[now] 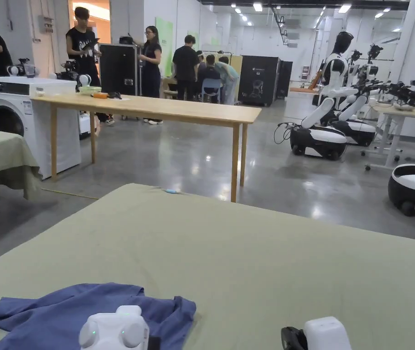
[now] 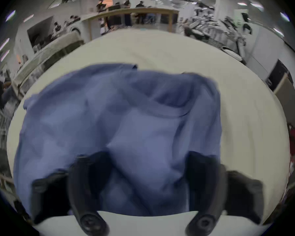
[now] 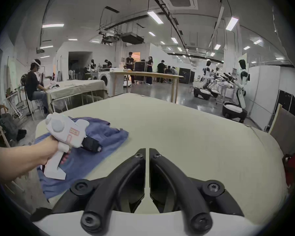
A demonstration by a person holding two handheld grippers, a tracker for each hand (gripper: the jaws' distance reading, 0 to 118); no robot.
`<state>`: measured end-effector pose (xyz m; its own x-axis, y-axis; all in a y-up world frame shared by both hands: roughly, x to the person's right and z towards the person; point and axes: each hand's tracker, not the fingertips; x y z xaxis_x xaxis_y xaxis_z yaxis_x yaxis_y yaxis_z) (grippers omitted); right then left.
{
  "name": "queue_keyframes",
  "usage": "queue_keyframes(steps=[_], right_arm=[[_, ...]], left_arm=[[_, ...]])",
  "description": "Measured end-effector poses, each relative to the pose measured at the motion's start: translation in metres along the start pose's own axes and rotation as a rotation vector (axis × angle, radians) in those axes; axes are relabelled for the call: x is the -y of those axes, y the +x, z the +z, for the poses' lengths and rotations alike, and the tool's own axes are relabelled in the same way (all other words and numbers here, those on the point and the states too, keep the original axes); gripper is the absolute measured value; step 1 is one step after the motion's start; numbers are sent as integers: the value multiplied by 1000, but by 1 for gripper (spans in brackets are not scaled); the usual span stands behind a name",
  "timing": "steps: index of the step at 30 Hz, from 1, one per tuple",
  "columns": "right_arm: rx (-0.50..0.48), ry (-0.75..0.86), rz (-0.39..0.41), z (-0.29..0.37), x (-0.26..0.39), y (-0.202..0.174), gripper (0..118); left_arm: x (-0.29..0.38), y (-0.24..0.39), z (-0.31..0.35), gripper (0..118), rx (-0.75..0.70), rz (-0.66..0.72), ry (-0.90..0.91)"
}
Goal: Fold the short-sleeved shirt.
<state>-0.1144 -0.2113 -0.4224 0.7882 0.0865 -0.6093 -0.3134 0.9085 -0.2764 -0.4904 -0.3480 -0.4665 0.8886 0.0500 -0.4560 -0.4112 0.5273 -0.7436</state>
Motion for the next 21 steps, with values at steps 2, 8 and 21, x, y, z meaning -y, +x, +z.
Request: queue_keyframes(steps=[2, 8, 21], right_arm=[[14, -7, -27, -2, 3, 10, 6], [30, 11, -121, 13, 8, 31, 6], [212, 106, -175, 133, 18, 124, 6]], left_arm=[[-1, 6, 9, 52, 19, -59, 19], [-5, 24, 32, 0, 43, -85, 94], [-10, 264, 196, 0, 488, -332, 393]])
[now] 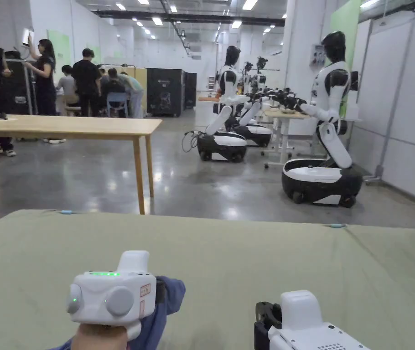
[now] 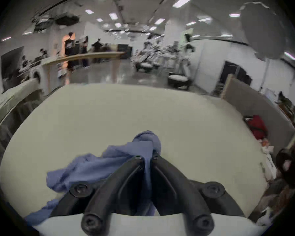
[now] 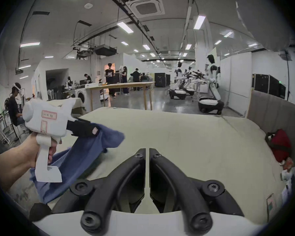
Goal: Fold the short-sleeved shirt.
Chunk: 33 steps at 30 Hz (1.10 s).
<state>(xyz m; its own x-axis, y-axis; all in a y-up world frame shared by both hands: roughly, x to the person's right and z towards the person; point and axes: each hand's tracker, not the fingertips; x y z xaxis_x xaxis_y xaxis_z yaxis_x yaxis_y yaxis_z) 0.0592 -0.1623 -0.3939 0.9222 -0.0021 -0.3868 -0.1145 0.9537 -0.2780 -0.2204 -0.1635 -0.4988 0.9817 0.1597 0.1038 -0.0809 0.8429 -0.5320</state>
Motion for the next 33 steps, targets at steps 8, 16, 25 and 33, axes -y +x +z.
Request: queue_keyframes(steps=[8, 16, 25, 33], right_arm=[[165, 15, -25, 60, 12, 92, 6], [265, -40, -78, 86, 53, 160, 6], [254, -34, -75, 93, 52, 153, 5], [143, 19, -62, 71, 36, 86, 5]], left_arm=[[9, 206, -76, 0, 235, -151, -106], [105, 289, -136, 0, 209, -152, -303], [62, 264, -42, 115, 204, -285, -68], [60, 142, 81, 116, 67, -332, 190]])
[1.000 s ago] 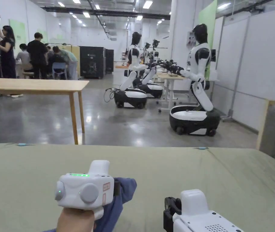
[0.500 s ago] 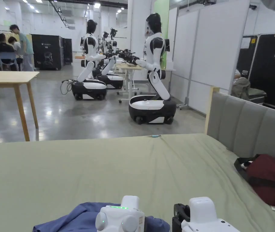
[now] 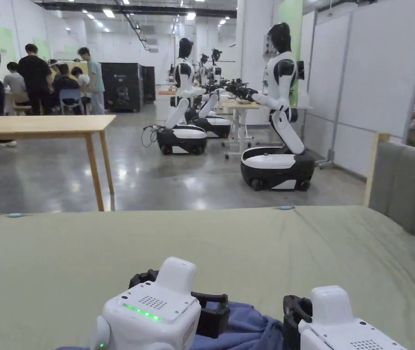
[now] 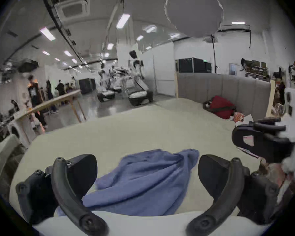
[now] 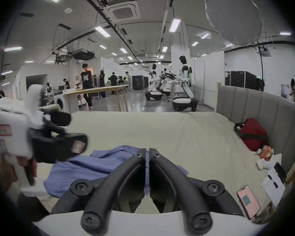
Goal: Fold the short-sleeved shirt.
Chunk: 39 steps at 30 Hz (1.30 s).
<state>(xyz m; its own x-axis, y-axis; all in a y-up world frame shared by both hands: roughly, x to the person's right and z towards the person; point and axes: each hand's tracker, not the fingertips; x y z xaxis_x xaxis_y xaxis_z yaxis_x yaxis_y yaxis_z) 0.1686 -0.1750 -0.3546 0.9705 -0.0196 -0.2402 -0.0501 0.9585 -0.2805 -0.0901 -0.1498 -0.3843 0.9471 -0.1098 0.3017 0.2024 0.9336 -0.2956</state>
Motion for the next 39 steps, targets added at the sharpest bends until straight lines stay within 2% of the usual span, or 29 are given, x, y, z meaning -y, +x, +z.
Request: queue_keyframes(steps=[2, 3, 4, 5, 6, 7, 8, 9, 12, 16, 18, 21, 22, 23, 24, 25, 27, 29, 30, 32, 35, 37, 38, 39], right_arm=[[-40, 10, 0, -5, -1, -19, 6], [-50, 12, -1, -9, -1, -29, 5], [-61, 14, -1, -11, -1, -38, 6], [-74, 18, -2, -14, -2, -46, 6], [-85, 18, -8, -17, -1, -54, 6], [-95, 13, -11, -20, -1, -61, 6], [-103, 7, -13, -23, 0, -67, 6], [-110, 1, -13, -26, 2, -73, 6], [-122, -26, -1, -33, 7, -84, 6], [-115, -56, 31, -42, 12, -87, 5], [-108, -68, 32, -46, 14, -85, 6], [-90, -84, 29, -52, 17, -79, 6], [-85, -90, 26, -54, 18, -77, 6], [-79, -98, 26, -56, 18, -75, 6], [-71, -104, 27, -58, 20, -72, 6], [-62, -108, 28, -57, 21, -68, 6], [-44, -119, 27, -58, 23, -58, 6], [-23, -125, 24, -57, 26, -48, 6], [-10, -131, 17, -59, 27, -42, 6], [8, -144, -3, -62, 29, -31, 5], [29, -152, -25, -63, 32, -17, 6], [46, -164, -28, -63, 35, -7, 6], [58, -172, -24, -63, 36, -1, 6], [70, -180, -19, -62, 38, 7, 6]], left_arm=[[13, -33, 22, 110, -49, 33, -19], [21, -50, 32, 92, -84, 61, -36], [30, -65, 39, 59, -128, 86, -45], [40, -82, 46, 11, -163, 101, -52], [46, -92, 60, 0, -218, 103, -45], [55, -109, 65, 0, -282, 156, -47], [64, -128, 71, 0, -237, 188, -68], [72, -146, 75, 0, -257, 227, -115], [98, -205, 70, 0, -359, 244, -156], [119, -265, 65, 0, -402, 427, -268], [138, -296, 35, 0, -363, 490, -367], [150, -307, -6, 0, -292, 449, -458], [142, -278, -1, 9, -320, 373, -422], [146, -271, -12, 28, -319, 340, -443], [151, -265, -23, 84, -331, 318, -466], [158, -260, -32, 117, -342, 306, -500], [160, -269, -51, 113, -376, 308, -549], [171, -262, -61, 113, -386, 331, -582], [174, -282, -76, 112, -371, 354, -614], [180, -276, -85, 104, -355, 349, -654], [184, -258, -95, 72, -322, 274, -706], [185, -253, -98, 55, -325, 279, -706], [180, -253, -94, 41, -330, 297, -697], [178, -251, -91, 10, -325, 312, -681]])
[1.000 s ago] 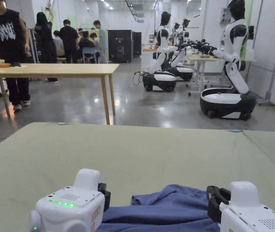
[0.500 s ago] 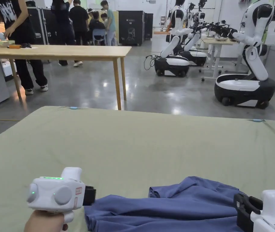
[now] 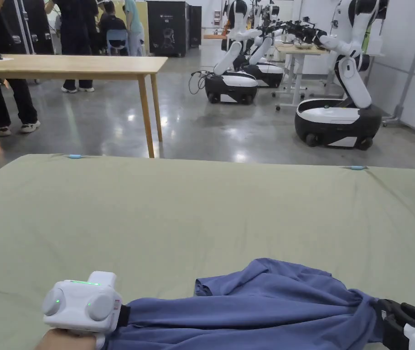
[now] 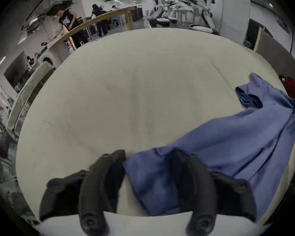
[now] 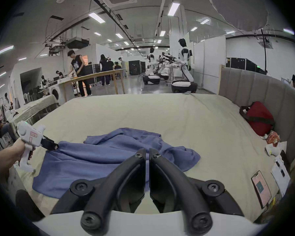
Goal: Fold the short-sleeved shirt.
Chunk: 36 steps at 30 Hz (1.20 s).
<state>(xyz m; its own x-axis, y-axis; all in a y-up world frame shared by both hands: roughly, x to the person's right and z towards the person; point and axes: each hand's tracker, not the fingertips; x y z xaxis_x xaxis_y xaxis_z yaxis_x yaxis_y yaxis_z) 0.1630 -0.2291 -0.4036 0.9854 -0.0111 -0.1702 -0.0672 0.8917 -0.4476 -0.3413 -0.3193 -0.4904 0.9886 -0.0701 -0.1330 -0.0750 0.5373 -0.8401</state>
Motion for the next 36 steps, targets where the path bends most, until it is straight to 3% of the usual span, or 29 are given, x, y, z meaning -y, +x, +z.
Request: queue_keyframes(steps=[1, 5, 9, 11, 12, 14, 15, 22, 24, 25, 26, 27, 28, 30, 33, 36], right_arm=[[9, -4, -1, -1, 1, 7, 6], [84, -50, -14, -12, 5, 51, 6], [194, -132, 17, -38, 11, 99, 6], [201, -174, 33, -55, 15, 117, 7], [174, -202, 25, -65, 16, 125, 27], [155, -272, 25, -86, 18, 134, 95], [132, -268, 44, -95, 21, 134, 118], [65, -367, 253, -157, 38, 121, 118], [-8, -389, 266, -169, 41, 119, 116], [-58, -406, 258, -174, 40, 118, 104], [-82, -410, 248, -175, 38, 118, 73], [-112, -387, 202, -174, 35, 120, 22], [-117, -391, 144, -173, 31, 122, 16], [-118, -457, 65, -169, 24, 125, 16], [-90, -459, 101, -152, 15, 131, 15], [-83, -389, 83, -119, -17, 131, 15]], left_arm=[[0, 2, 4, 3, 3, -4, 15], [-5, 1, 12, 2, 27, -48, 32], [-10, -5, 44, 2, 63, -27, 153], [-6, 9, 73, 2, 68, -38, 183], [-7, 9, 81, 2, 75, -38, 196], [-8, 11, 90, 2, 75, -45, 207], [-10, 17, 97, 2, 72, -51, 217], [-14, 26, 101, 2, 58, -48, 216], [-15, 26, 98, 2, 54, -42, 206], [-14, 26, 96, 2, 53, -35, 200], [-14, 26, 95, 2, 50, -32, 197], [-15, 25, 92, 2, 42, -28, 193], [-15, 24, 91, 2, 37, -24, 188], [-14, 20, 90, 2, 30, -20, 184], [-16, 14, 96, 2, -11, -25, 217], [-26, 3, 115, 2, -18, -14, 254]])
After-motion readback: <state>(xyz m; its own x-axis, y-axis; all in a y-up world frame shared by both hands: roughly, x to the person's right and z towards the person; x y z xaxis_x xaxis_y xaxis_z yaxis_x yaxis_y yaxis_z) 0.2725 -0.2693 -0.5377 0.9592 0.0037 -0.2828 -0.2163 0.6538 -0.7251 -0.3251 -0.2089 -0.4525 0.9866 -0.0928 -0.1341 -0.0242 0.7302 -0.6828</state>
